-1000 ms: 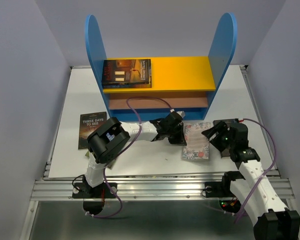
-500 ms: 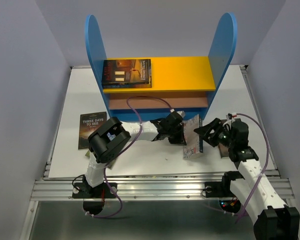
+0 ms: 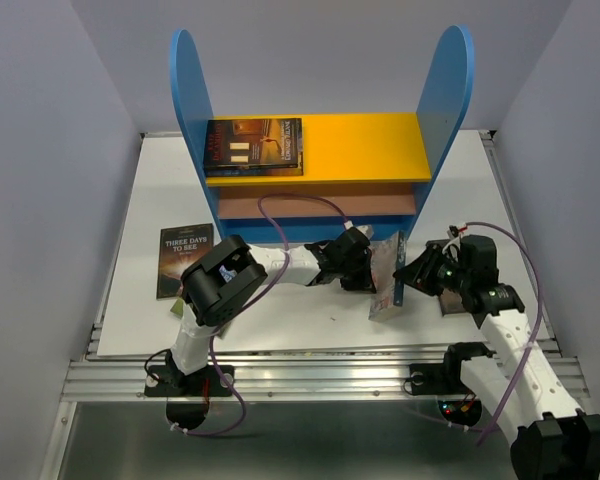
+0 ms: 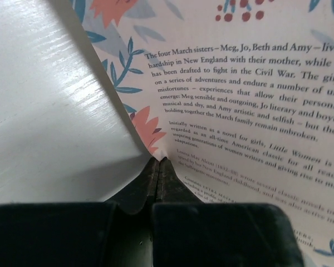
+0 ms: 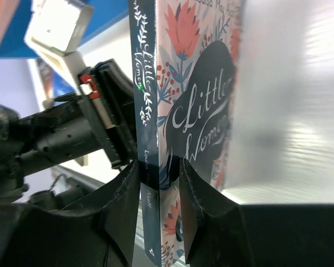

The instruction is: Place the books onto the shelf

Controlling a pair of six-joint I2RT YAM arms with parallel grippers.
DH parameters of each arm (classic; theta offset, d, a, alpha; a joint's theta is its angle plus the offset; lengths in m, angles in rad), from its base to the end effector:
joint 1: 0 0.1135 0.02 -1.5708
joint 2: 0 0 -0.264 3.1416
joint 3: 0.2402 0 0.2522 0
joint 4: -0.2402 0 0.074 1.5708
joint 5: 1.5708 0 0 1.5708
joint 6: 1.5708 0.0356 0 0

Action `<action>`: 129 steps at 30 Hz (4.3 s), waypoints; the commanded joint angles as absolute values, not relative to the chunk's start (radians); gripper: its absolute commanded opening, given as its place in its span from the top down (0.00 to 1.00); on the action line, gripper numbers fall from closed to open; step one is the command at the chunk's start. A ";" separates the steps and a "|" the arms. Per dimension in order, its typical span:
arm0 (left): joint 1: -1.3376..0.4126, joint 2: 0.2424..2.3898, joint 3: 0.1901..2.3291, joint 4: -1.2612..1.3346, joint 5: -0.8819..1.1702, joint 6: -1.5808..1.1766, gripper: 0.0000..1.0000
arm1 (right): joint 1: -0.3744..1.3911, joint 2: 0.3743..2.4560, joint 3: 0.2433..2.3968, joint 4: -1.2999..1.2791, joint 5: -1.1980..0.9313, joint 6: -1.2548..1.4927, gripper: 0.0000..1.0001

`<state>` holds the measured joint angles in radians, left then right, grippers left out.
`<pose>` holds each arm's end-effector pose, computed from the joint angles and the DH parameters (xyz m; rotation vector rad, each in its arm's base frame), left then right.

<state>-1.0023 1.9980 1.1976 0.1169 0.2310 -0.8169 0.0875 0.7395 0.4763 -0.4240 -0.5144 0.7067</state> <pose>0.2232 -0.3645 0.1511 0.3739 2.5118 -1.1318 0.1561 0.0313 0.2190 0.4337 2.3070 0.9912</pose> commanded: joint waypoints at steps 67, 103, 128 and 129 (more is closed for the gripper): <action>-1.060 1.660 1.431 -0.522 -0.141 -1.104 0.01 | 0.584 0.828 0.675 -0.492 -0.250 0.437 0.99; -1.080 1.603 1.261 -0.468 -0.229 -1.269 1.00 | 0.746 0.713 0.819 -0.575 -0.149 0.489 0.01; -1.226 0.982 1.250 -0.098 -0.291 -0.582 1.00 | 0.746 0.804 0.968 -0.787 0.585 0.684 0.00; -1.226 0.995 1.306 -0.100 -0.331 -0.571 1.00 | 0.746 0.802 0.966 -0.775 0.571 0.681 0.00</action>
<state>-1.2228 0.9726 1.1542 -0.2695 -0.2489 -0.6918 0.7410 0.8165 0.9440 -0.8082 0.5323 0.6670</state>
